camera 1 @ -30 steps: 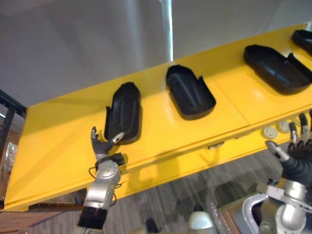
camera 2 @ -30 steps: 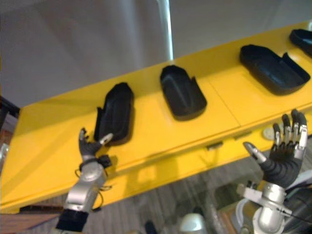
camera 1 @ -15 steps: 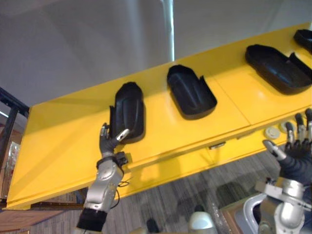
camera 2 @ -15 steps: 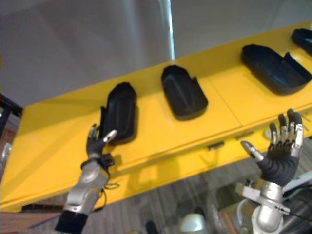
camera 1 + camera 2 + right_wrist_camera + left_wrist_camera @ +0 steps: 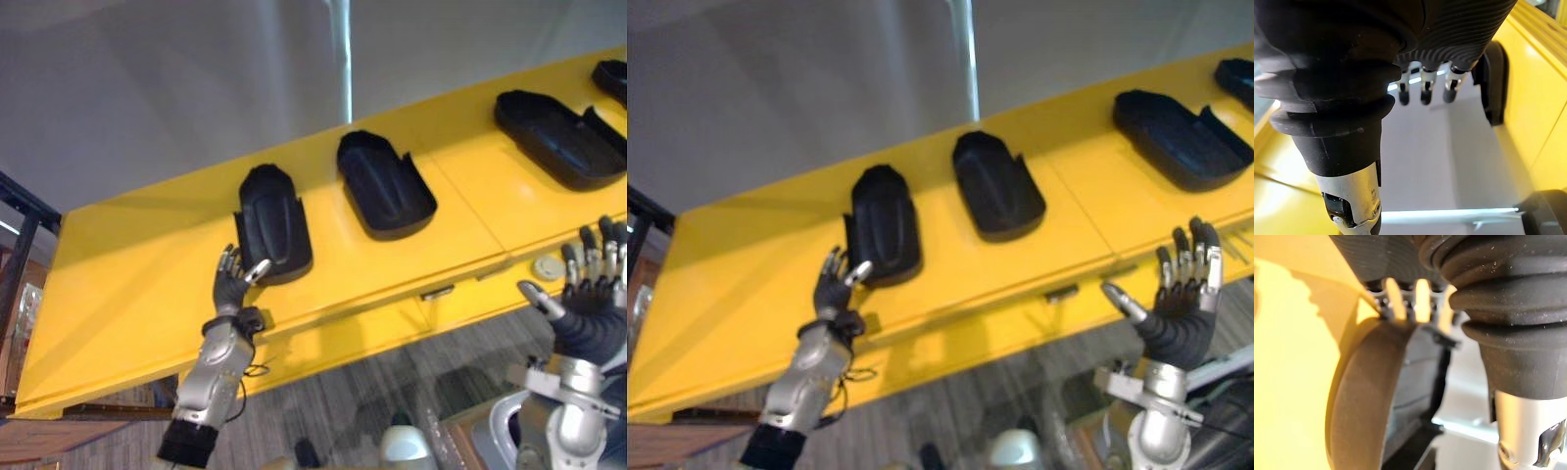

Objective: Walk over and take plastic housings, then place them on the shelf

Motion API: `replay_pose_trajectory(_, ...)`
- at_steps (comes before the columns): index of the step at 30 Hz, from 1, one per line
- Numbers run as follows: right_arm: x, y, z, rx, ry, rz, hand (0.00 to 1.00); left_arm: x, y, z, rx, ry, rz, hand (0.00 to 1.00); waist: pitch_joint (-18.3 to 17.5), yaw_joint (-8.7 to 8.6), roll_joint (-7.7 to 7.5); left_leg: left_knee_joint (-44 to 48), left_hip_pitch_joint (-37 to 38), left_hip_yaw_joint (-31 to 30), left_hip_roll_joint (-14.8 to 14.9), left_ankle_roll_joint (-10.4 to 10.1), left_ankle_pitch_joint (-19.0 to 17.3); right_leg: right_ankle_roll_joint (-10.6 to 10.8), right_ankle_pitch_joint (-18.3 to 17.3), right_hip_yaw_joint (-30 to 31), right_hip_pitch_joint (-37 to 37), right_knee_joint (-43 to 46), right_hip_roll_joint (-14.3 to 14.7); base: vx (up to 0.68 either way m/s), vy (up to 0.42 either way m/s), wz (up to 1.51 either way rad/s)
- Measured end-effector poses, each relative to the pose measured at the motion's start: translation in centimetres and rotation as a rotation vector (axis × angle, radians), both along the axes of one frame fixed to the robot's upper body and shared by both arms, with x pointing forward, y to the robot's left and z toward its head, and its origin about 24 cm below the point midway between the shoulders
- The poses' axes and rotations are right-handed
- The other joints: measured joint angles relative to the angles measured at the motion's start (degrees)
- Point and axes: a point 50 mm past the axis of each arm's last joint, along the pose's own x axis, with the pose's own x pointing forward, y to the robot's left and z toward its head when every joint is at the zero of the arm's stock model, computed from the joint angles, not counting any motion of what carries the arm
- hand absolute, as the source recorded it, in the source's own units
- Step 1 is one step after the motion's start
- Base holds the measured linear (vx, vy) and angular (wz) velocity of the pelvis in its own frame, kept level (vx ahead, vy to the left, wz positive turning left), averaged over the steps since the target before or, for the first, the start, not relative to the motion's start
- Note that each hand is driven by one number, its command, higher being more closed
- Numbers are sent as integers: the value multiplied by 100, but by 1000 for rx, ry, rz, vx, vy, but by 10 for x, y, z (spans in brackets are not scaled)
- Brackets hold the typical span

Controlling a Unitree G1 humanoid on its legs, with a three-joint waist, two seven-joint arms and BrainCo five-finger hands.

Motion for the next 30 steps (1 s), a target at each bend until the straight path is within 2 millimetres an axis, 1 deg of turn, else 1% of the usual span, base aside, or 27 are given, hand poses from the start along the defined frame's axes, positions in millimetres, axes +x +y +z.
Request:
replay_pose_trajectory(7,0,0,0,-4,0,4,0,-1,2,-2,6,9,20,0,-43,-3,-9,-20,2,-16,4,-2,27,2,5,-39,9,-12,4,0,0,0)
replay_pose_trajectory(9,1,2,0,-5,0,15,0,-2,5,-1,29,9,58,0,-58,-9,-45,-79,12,-28,3,1,77,-1,11,-59,9,-20,8,2,-4,6)
replay_pose_trajectory(11,2,4,1,-17,-2,40,0,-3,8,-1,95,2,103,0,-62,-10,-113,-115,25,-62,9,-4,120,-5,29,-87,9,-36,19,1,-14,6)
replay_pose_trajectory(13,2,6,2,-36,-8,72,0,-6,12,-1,149,-11,153,0,-80,-4,-148,-174,41,-85,9,-7,159,-6,31,-109,11,-37,25,-18,-19,5)
replay_pose_trajectory(15,4,13,2,-43,-23,132,0,-11,19,10,172,-72,213,0,-95,19,-179,-176,44,-120,10,-11,166,-7,32,-130,25,-36,26,-18,-12,6)
replay_pose_trajectory(17,5,21,4,-37,-45,206,0,-16,25,30,169,-188,280,0,-97,69,-186,-175,72,-170,8,-10,171,-7,32,-193,96,-51,19,-22,-11,13)
replay_pose_trajectory(18,9,32,7,-37,-68,290,0,-21,30,48,179,-291,335,0,-102,110,-190,-174,91,-222,4,-9,172,-7,31,-250,192,-86,14,-29,-9,16)
replay_pose_trajectory(19,11,38,8,-41,-76,326,0,-23,32,53,180,-326,355,0,-126,132,-193,-172,91,-234,4,-9,172,-5,32,-261,204,-97,14,-37,-8,14)
replay_pose_trajectory(21,21,61,13,-54,-112,480,0,-33,35,70,184,-439,424,0,-221,269,-199,-176,74,-341,0,-8,197,-4,33,-403,272,-127,7,-15,-11,21)
replay_pose_trajectory(22,22,64,13,-55,-115,498,0,-34,36,72,188,-450,431,0,-223,276,-205,-176,79,-364,-1,-8,200,-4,33,-425,294,-135,6,-3,-17,30)
replay_pose_trajectory(23,25,74,15,-57,-123,561,0,-38,36,74,184,-471,450,0,-259,352,-220,-176,80,-449,-4,-13,208,-4,33,-482,353,-166,6,2,-13,24)
replay_pose_trajectory(24,27,79,15,-59,-121,590,0,-39,36,75,180,-477,455,0,-264,381,-233,-175,84,-495,-4,-14,214,-3,34,-548,405,-197,5,5,-21,34)
replay_pose_trajectory(25,31,89,13,-68,-104,661,0,-43,38,75,184,-477,467,0,-334,424,-274,-183,72,-573,-7,-19,236,-3,34,-611,416,-218,4,19,-20,34)
replay_pose_trajectory(26,37,99,10,-76,-76,728,0,-46,41,74,207,-477,483,0,-362,502,-296,-185,49,-633,-6,-20,256,-4,34,-707,440,-228,4,18,-22,32)
replay_pose_trajectory(27,39,104,8,-78,-56,759,0,-47,43,74,209,-476,490,0,-366,545,-309,-188,43,-665,-6,-20,265,-4,34,-739,464,-242,5,14,-21,31)
replay_pose_trajectory(29,43,120,-6,-91,42,868,0,-54,53,72,230,-465,529,0,-416,629,-373,-207,12,-856,-23,-21,298,-6,38,-919,581,-332,3,4,-21,38)
replay_pose_trajectory(30,43,123,-9,-96,68,888,0,-56,55,72,236,-463,536,0,-423,674,-385,-212,10,-873,-24,-24,302,-6,38,-943,592,-343,4,6,-15,33)
